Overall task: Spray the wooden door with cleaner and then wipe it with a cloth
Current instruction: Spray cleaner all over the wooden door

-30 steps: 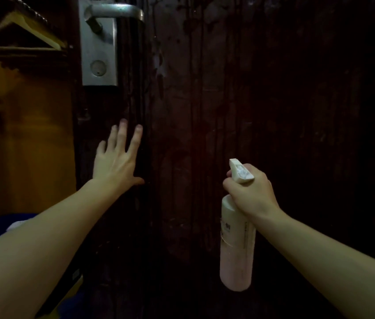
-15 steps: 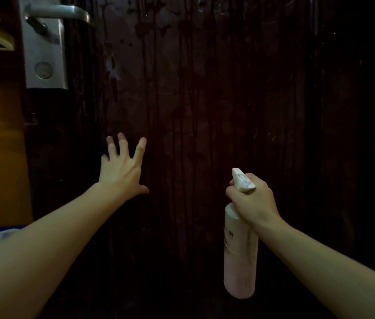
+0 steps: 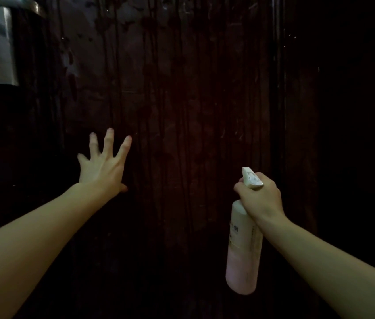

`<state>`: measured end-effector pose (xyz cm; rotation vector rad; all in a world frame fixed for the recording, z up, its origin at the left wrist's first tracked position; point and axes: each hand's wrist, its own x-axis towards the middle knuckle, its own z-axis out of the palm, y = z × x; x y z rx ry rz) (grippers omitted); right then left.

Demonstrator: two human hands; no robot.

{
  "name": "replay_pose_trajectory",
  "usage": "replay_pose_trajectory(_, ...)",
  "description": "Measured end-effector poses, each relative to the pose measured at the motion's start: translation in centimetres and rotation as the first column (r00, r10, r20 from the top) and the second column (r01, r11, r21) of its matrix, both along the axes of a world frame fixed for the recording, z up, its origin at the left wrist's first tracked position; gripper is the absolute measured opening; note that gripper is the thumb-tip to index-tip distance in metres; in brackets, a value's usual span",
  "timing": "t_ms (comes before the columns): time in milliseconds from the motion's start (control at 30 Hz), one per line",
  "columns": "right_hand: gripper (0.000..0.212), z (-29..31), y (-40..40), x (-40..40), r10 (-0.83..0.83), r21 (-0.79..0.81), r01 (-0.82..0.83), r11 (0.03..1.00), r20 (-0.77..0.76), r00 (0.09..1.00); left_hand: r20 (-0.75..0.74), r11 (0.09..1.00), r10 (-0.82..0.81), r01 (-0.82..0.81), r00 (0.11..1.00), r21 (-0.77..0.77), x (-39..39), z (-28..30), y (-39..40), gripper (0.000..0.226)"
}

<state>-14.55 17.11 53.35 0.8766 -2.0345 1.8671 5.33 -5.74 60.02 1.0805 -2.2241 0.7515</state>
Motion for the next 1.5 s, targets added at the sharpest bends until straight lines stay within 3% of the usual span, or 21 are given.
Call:
replay_pose_trajectory(500,0.007,-1.2,4.3,-4.9,-0.191,0.028,0.19,0.981,0.053,0.98,0.017,0.998,0.057,-0.058,0.998,0.023,-1.2,0.1,0.7,0.132)
replay_pose_trajectory(667,0.012,-1.9,5.4,-5.3,-0.257,0.075,0.254,0.964,0.045,0.965,0.208,0.977,0.021,0.024,0.978,-0.21,-2.8,-0.6,2.0,0.113)
replay_pose_trajectory(733,0.011,-2.1,5.7,-5.4,-0.244,0.061,0.241,0.969,0.052,0.968,0.278,0.98,-0.009,0.064,0.961,-0.19,-4.7,-1.2,2.8,0.113)
replay_pose_trajectory(867,0.005,-2.6,6.0,-5.7,-0.213,0.013,0.212,0.977,0.091,0.973,0.143,0.998,-0.052,0.057,0.988,-0.03,-8.3,-2.2,4.8,0.128)
replay_pose_trajectory(1000,0.005,-3.1,6.2,-6.4,-0.213,0.024,0.211,0.977,0.099,0.972,0.073,0.998,-0.065,0.067,0.995,-0.021,-10.1,-2.5,5.4,0.13)
replay_pose_trajectory(1300,0.01,-3.7,6.5,-7.3,-0.248,0.046,0.245,0.968,0.069,0.966,0.219,0.981,-0.068,0.105,0.973,-0.165,-11.9,-2.5,5.9,0.106)
replay_pose_trajectory(1500,0.005,-4.2,7.3,-8.0,-0.26,0.042,0.257,0.966,0.089,0.962,0.172,0.989,-0.089,0.107,0.981,-0.098,-13.1,-2.3,6.5,0.127)
